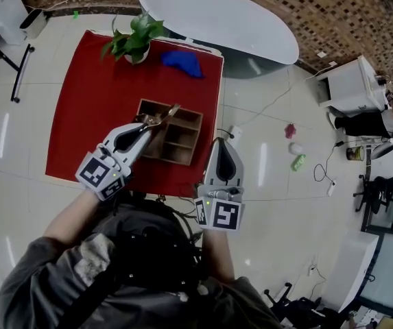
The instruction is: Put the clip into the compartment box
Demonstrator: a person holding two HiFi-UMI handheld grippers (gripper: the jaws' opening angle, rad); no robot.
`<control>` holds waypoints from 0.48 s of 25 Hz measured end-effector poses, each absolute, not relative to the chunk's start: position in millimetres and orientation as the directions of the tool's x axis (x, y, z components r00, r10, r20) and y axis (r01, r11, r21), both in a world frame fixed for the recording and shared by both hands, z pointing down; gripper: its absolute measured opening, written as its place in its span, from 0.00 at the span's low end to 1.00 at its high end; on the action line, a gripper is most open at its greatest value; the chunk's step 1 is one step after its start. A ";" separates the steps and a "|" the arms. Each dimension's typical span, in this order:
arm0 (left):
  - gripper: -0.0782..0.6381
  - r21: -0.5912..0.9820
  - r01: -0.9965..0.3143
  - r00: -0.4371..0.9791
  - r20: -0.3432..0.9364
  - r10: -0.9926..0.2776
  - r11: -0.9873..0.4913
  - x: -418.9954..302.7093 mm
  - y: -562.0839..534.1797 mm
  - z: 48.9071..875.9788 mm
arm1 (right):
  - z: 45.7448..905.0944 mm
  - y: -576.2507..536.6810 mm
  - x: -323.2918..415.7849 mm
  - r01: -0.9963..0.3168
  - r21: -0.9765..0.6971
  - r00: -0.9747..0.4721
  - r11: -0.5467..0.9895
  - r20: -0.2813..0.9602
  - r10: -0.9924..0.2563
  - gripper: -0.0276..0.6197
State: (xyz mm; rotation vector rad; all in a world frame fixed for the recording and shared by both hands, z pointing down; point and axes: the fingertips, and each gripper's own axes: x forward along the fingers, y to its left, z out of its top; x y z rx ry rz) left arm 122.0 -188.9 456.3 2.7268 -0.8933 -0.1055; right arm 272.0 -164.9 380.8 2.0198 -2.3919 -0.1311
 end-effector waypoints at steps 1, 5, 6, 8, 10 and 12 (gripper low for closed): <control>0.18 0.277 -0.566 0.812 0.026 -0.583 -0.777 123.1 -190.6 462.4 | 383.1 -166.5 272.6 -0.984 0.068 -0.165 0.162 -0.047 -0.985 0.05; 0.18 0.276 -0.554 0.826 0.062 -0.561 -0.786 127.6 -198.5 482.6 | 396.6 -172.7 275.6 -0.988 0.054 -0.150 0.148 -0.035 -0.988 0.05; 0.18 0.277 -0.550 0.829 0.067 -0.555 -0.788 128.4 -199.2 487.3 | 400.6 -173.4 276.3 -0.989 0.048 -0.143 0.142 -0.029 -0.989 0.05; 0.18 0.278 -0.544 0.834 0.074 -0.547 -0.792 129.2 -199.8 496.9 | 406.9 -174.1 276.2 -0.990 0.040 -0.134 0.133 -0.021 -0.991 0.05; 0.18 0.284 -0.548 0.832 0.094 -0.546 -0.787 128.3 -200.8 505.9 | 411.2 -175.2 274.3 -0.991 0.035 -0.131 0.130 -0.015 -0.991 0.05; 0.18 0.289 -0.548 0.833 0.109 -0.542 -0.785 127.7 -201.2 512.3 | 413.5 -176.3 272.2 -0.991 0.033 -0.129 0.128 -0.009 -0.992 0.05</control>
